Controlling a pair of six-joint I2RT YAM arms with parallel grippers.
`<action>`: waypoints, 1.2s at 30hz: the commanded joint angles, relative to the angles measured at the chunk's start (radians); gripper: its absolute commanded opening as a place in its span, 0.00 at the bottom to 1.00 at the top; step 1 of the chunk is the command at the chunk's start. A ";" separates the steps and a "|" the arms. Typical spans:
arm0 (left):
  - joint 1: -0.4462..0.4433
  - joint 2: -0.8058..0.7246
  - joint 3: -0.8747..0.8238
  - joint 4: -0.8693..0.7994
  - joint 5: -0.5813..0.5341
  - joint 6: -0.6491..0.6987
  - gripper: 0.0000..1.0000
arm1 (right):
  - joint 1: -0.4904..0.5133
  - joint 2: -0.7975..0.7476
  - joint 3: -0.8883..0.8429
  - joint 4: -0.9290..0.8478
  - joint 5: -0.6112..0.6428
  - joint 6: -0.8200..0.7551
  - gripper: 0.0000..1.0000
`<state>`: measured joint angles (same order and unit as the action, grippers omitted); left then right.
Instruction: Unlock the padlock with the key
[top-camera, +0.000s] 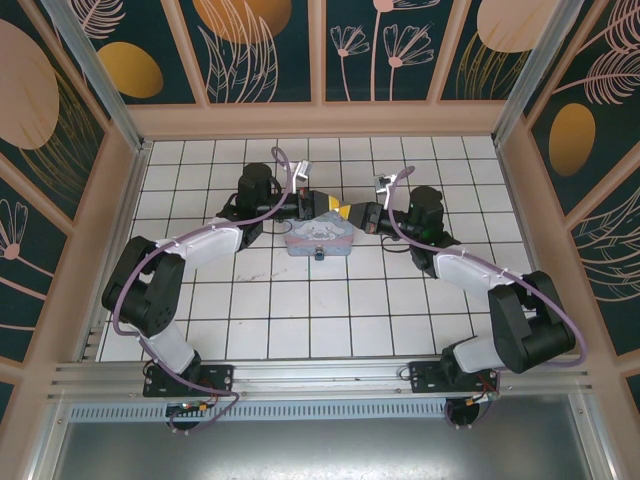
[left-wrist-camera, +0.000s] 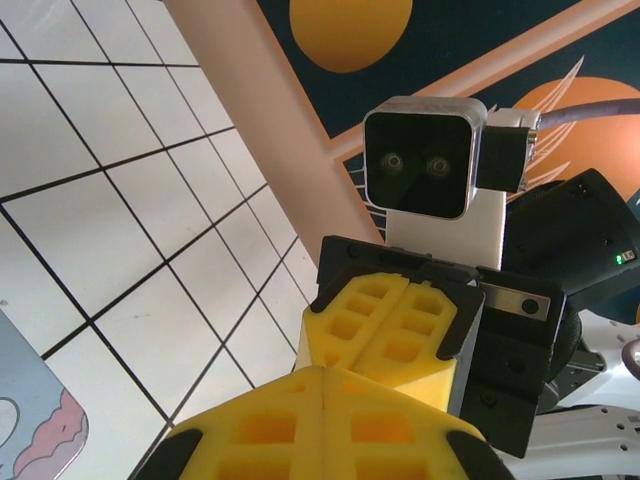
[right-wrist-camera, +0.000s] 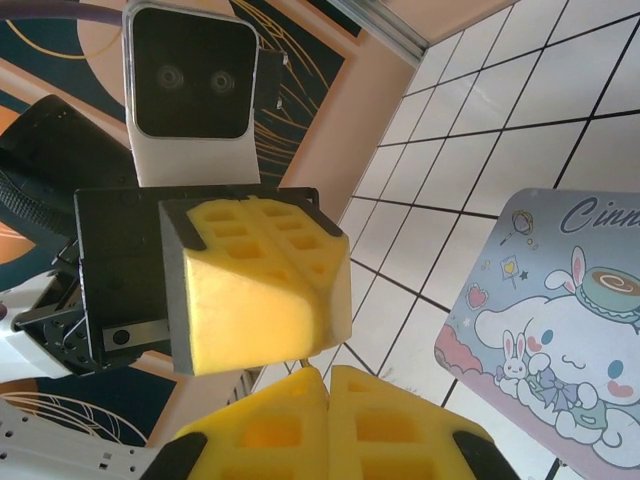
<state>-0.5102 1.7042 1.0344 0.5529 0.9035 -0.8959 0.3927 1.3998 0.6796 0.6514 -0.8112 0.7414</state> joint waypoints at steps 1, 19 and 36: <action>0.017 -0.002 -0.001 0.126 -0.041 -0.092 0.27 | 0.004 -0.013 0.019 -0.041 0.036 -0.034 0.00; 0.066 -0.158 -0.135 0.155 -0.292 -0.594 0.82 | 0.278 -0.052 0.203 -0.478 0.777 -0.440 0.00; 0.065 -0.309 -0.293 0.001 -0.485 -0.850 0.62 | 0.547 0.016 0.130 -0.141 1.278 -0.752 0.00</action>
<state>-0.4412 1.4067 0.7570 0.5861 0.4534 -1.7000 0.9325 1.4220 0.8234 0.4046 0.4236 0.0414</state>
